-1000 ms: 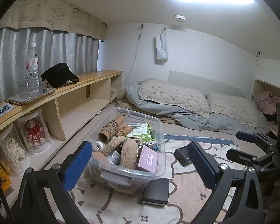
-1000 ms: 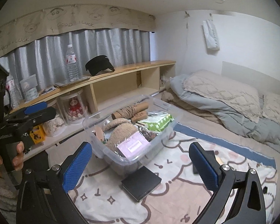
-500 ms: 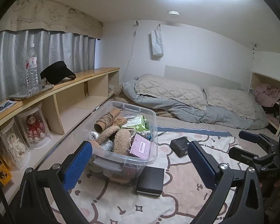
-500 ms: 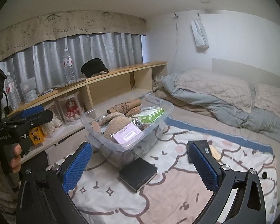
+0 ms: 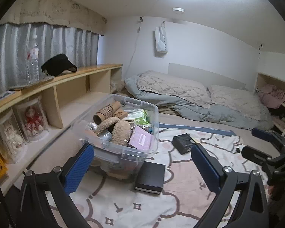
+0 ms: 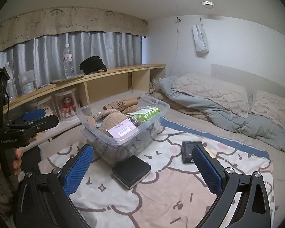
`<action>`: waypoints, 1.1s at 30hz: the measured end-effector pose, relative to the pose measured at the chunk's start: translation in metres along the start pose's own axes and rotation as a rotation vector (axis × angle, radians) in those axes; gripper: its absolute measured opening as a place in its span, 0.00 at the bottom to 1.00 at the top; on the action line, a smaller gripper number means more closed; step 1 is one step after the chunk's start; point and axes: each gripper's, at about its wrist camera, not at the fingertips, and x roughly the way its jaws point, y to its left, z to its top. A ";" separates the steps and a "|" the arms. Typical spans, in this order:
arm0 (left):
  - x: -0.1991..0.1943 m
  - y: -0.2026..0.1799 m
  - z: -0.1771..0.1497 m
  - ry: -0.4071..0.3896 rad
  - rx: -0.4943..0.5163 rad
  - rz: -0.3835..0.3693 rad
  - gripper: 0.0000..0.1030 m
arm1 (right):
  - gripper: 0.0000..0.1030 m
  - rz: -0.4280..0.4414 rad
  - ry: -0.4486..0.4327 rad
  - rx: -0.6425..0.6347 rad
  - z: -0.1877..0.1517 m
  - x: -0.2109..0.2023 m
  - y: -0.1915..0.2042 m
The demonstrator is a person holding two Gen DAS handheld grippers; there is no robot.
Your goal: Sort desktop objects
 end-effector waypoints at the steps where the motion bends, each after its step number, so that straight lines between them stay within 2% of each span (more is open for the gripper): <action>1: -0.001 -0.001 -0.001 -0.006 0.010 0.010 1.00 | 1.00 0.003 0.003 0.004 -0.001 0.000 -0.001; 6: -0.003 -0.006 -0.010 -0.008 0.033 0.032 1.00 | 1.00 -0.010 -0.001 -0.003 -0.004 -0.004 0.000; 11: -0.003 -0.012 -0.019 0.025 0.037 0.003 1.00 | 1.00 -0.008 0.001 -0.011 -0.007 -0.007 0.002; 21: -0.009 -0.017 -0.033 0.027 0.045 0.017 1.00 | 1.00 -0.026 -0.017 -0.012 -0.010 -0.016 0.001; 33: -0.019 -0.014 -0.035 -0.028 0.058 0.059 1.00 | 1.00 -0.041 -0.009 -0.031 -0.012 -0.017 0.001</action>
